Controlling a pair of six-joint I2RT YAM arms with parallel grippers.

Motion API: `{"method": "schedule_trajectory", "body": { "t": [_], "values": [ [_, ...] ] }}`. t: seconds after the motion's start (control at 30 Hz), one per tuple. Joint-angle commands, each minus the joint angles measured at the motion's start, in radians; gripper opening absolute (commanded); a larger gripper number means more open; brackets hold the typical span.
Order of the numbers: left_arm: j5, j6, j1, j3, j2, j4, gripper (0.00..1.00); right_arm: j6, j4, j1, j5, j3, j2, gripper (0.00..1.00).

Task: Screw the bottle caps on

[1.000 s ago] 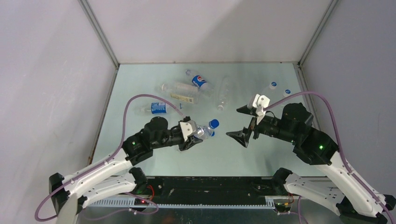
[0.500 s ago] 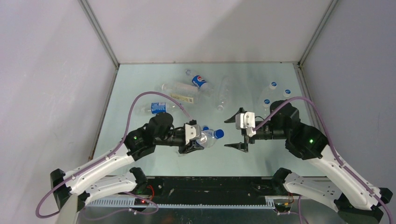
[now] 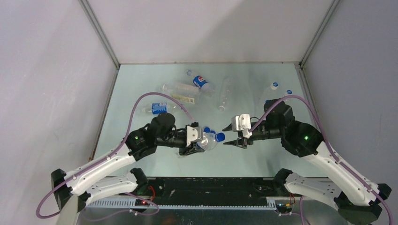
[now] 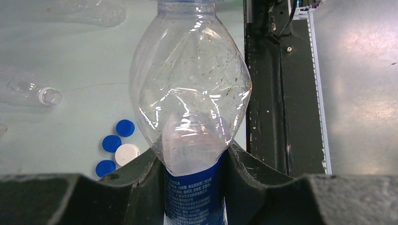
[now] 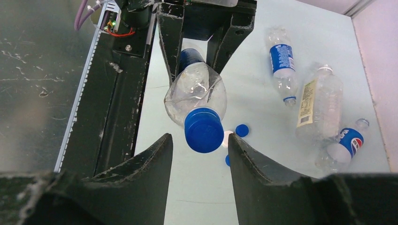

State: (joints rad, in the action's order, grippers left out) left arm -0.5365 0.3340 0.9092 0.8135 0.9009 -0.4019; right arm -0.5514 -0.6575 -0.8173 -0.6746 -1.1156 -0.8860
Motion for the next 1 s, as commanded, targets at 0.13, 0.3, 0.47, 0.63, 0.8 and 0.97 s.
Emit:
{"method": "schedule_trajectory", "body": {
  "t": [0.13,0.3,0.47,0.63,0.8,0.97],
  "values": [
    [-0.043,0.015,-0.003,0.042,-0.001,0.013,0.25,-0.016,0.012,-0.014,-0.027,-0.046,-0.027,0.46],
    [-0.043,0.015,-0.004,0.042,-0.004,0.014,0.25,-0.017,0.012,-0.019,-0.025,-0.052,-0.038,0.45],
    [-0.045,0.014,-0.003,0.042,-0.011,0.015,0.25,-0.004,0.014,-0.026,-0.021,-0.052,-0.047,0.38],
    [-0.048,0.009,-0.004,0.038,-0.019,0.042,0.25,0.043,0.014,-0.033,-0.006,-0.055,-0.057,0.20],
    [0.041,-0.092,-0.003,0.004,-0.040,0.187,0.26,0.162,0.007,-0.040,0.033,-0.058,-0.075,0.03],
    [0.197,-0.203,0.031,-0.059,-0.042,0.413,0.25,0.415,0.013,-0.041,0.100,-0.058,-0.102,0.01]
  ]
}}
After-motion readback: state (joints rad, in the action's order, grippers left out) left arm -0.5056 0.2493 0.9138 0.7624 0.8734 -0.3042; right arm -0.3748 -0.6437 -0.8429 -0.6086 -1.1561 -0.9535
